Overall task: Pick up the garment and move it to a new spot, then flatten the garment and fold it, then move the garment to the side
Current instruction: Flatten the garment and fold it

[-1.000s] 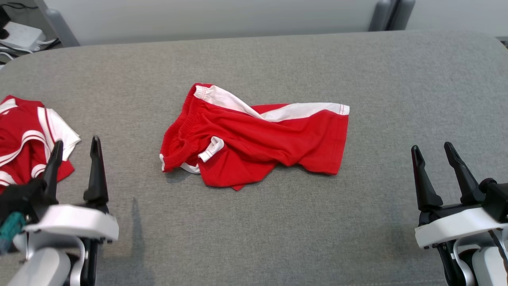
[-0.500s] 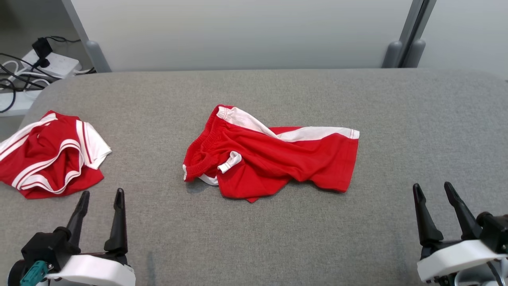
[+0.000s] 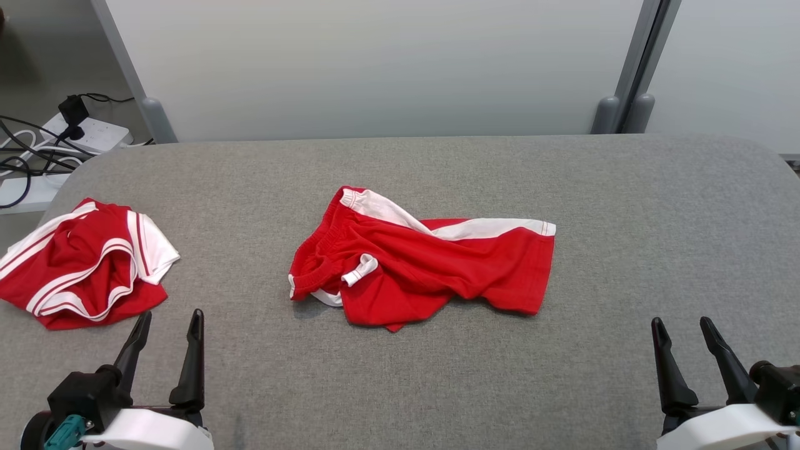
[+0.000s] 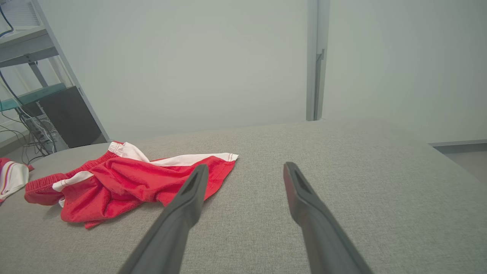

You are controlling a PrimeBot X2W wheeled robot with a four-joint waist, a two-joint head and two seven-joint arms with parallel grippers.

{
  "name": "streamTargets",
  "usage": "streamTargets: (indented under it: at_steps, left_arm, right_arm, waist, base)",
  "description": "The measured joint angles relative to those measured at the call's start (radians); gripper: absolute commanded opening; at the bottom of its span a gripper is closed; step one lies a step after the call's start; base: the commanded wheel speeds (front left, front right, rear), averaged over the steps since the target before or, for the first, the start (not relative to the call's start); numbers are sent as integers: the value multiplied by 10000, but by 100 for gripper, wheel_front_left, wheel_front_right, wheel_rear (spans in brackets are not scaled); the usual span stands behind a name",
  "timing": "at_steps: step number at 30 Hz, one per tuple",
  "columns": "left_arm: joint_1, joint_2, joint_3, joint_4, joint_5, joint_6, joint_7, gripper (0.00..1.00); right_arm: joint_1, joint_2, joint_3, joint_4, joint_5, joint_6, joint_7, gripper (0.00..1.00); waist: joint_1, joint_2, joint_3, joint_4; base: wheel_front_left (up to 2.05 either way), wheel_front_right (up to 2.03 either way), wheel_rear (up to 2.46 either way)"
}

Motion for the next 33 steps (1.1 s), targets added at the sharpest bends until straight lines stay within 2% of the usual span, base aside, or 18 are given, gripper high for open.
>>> streamTargets:
  at_steps: [10,17,28,33]
  left_arm:
    - [-244,-474,708,640,146,-566,-2,100]
    - [-242,-736,988,828,360,-738,-2,100]
    - [-318,-945,903,1168,545,-984,4,100]
    - [-1188,-1097,539,1337,546,-1375,186,100]
  right_arm:
    - [-2,107,27,-23,-63,0,2,100]
    - [-4,117,50,-19,-79,0,2,100]
    - [-12,113,50,-10,-79,0,4,100]
    - [-241,75,12,-4,-33,0,130,100]
  waist:
    - [0,0,17,-100]
    - [1,0,28,-137]
    - [0,0,85,-98]
    - [0,0,420,-113]
  base:
    - [0,0,0]
    - [0,0,0]
    - [0,0,0]
    - [0,0,0]
